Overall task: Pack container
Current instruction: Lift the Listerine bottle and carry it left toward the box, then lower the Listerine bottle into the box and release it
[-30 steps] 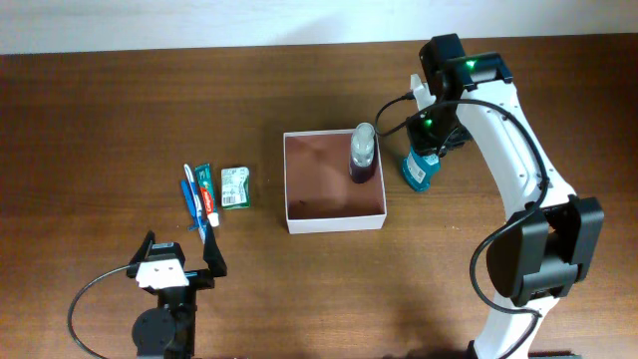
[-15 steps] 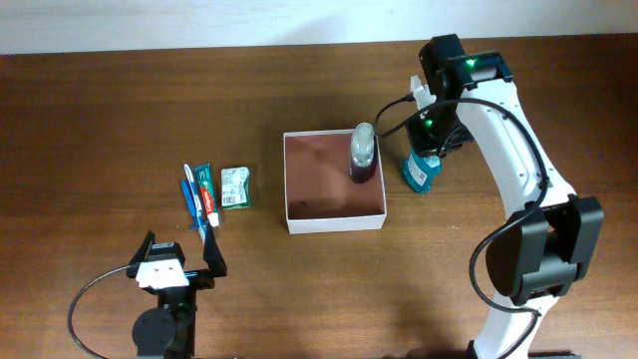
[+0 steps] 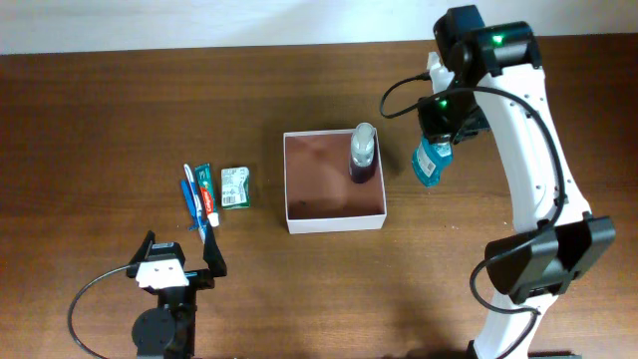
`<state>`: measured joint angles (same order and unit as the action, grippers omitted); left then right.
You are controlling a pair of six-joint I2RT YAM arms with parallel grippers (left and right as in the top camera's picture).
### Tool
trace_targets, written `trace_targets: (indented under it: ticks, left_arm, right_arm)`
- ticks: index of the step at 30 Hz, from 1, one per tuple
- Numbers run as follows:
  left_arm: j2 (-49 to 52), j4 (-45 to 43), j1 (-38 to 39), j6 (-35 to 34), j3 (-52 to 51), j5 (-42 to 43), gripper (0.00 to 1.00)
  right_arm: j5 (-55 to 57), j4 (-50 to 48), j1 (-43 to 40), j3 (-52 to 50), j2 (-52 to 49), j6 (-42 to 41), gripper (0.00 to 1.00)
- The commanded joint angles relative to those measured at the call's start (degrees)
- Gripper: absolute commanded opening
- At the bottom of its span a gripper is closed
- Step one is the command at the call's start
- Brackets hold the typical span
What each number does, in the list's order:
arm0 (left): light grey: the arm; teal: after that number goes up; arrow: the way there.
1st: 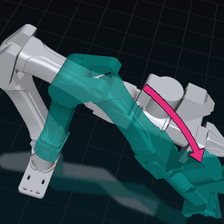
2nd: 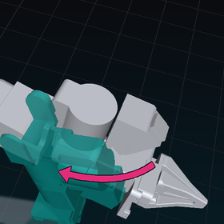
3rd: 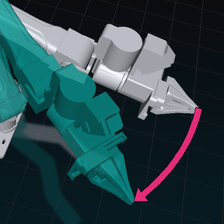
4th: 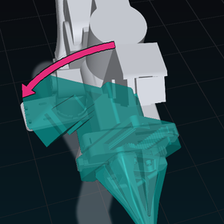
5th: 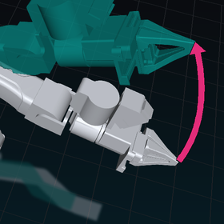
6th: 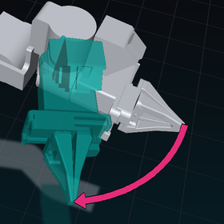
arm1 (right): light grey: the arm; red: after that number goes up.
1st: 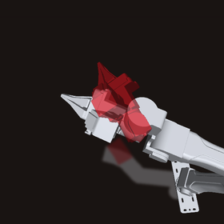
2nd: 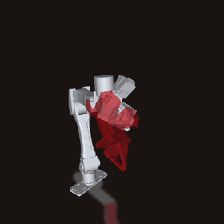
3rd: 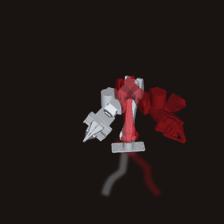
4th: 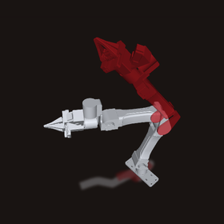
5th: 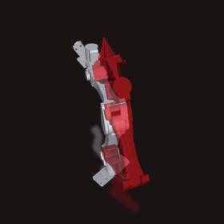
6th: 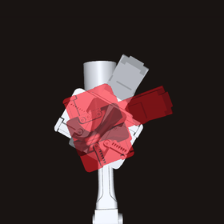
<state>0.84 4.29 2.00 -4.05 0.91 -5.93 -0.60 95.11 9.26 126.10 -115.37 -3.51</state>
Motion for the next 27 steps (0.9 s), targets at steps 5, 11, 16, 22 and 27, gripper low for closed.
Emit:
trace_targets:
  ticks: [5,11,16,22,27]
  left_arm:
    - [-0.5,0.0,-0.3,0.9,-0.4,0.6,1.00]
    - [-0.5,0.0,-0.3,0.9,-0.4,0.6,0.99]
    - [-0.5,0.0,-0.3,0.9,-0.4,0.6,0.99]
    - [-0.5,0.0,-0.3,0.9,-0.4,0.6,0.99]
    - [-0.5,0.0,-0.3,0.9,-0.4,0.6,0.99]
  right_arm:
    - [-9.5,2.2,0.9,4.6,0.7,-3.5,0.22]
    - [-10.4,2.2,3.7,4.6,0.7,-4.6,0.22]
    - [-10.4,2.2,7.0,4.6,0.7,-6.5,0.21]
    - [-10.3,2.2,9.6,4.6,0.7,-9.1,0.21]
    - [-9.2,2.2,11.0,4.6,0.7,-11.1,0.21]
